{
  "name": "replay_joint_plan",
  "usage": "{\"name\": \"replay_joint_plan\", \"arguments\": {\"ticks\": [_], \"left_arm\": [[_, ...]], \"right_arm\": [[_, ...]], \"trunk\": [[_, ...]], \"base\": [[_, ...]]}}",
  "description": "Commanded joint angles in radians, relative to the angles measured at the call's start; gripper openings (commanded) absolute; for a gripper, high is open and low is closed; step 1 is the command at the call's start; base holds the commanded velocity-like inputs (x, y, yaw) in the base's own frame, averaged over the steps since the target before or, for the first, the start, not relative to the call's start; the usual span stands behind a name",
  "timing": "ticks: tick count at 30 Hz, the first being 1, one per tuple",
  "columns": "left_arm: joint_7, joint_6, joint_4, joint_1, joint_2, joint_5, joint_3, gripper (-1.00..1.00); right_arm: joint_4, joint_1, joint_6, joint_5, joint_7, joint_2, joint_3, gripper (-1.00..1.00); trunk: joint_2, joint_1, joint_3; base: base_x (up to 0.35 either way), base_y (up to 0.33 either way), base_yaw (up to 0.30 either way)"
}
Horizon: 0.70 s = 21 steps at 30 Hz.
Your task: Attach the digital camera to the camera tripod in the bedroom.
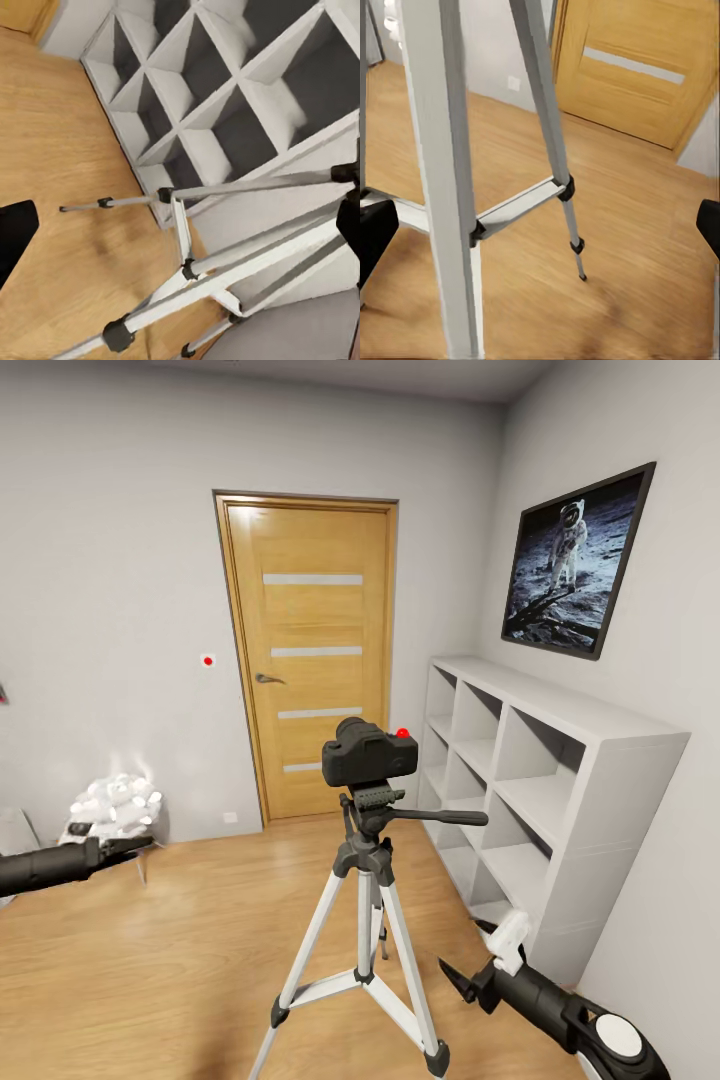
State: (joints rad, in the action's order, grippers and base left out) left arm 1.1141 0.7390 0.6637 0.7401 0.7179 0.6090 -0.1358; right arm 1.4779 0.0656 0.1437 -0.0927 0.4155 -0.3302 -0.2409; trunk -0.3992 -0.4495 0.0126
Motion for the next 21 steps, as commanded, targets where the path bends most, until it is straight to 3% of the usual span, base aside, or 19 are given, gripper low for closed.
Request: {"name": "replay_joint_plan", "arguments": {"ticks": [1, 4, 5, 11, 13, 18, 21], "left_arm": [[-0.064, -0.039, -0.021, -0.081, -0.003, 0.011, 0.048, 1.00], [-0.123, -0.066, -0.031, -0.150, -0.011, 0.012, 0.075, 1.00], [-0.198, -0.083, -0.043, -0.227, -0.030, 0.012, 0.092, 1.00], [-0.262, -0.094, -0.052, -0.291, -0.047, 0.011, 0.099, 1.00], [-0.304, -0.126, -0.067, -0.361, -0.062, 0.011, 0.101, 1.00], [-0.323, -0.199, -0.135, -0.393, -0.091, 0.010, 0.102, 1.00], [-0.342, -0.320, -0.263, -0.405, -0.125, 0.008, 0.102, 1.00]], "right_arm": [[-0.001, -0.017, 0.009, -0.009, 0.001, -0.001, 0.038, 1.00], [-0.012, -0.028, 0.010, -0.008, 0.000, 0.000, 0.064, 1.00], [-0.046, -0.043, 0.011, -0.007, 0.000, 0.002, 0.079, 1.00], [-0.084, -0.060, 0.011, -0.004, -0.001, 0.005, 0.085, 1.00], [-0.131, -0.079, 0.011, 0.000, -0.001, 0.005, 0.088, 1.00], [-0.153, -0.106, 0.010, 0.001, -0.002, 0.006, 0.089, 1.00], [-0.214, -0.129, 0.008, 0.001, -0.003, 0.008, 0.089, 1.00]], "trunk": [[-0.001, 0.000, 0.000], [-0.001, 0.000, 0.000], [-0.001, 0.000, 0.000], [-0.001, 0.000, 0.000], [-0.001, 0.000, 0.000], [-0.001, 0.000, 0.000], [-0.001, 0.000, 0.000]], "base": [[0.000, 0.000, 0.000], [0.000, 0.000, 0.000], [0.000, 0.000, 0.000], [0.000, 0.000, 0.000], [0.000, 0.000, 0.000], [0.000, 0.000, 0.000], [0.000, 0.000, 0.000]]}}
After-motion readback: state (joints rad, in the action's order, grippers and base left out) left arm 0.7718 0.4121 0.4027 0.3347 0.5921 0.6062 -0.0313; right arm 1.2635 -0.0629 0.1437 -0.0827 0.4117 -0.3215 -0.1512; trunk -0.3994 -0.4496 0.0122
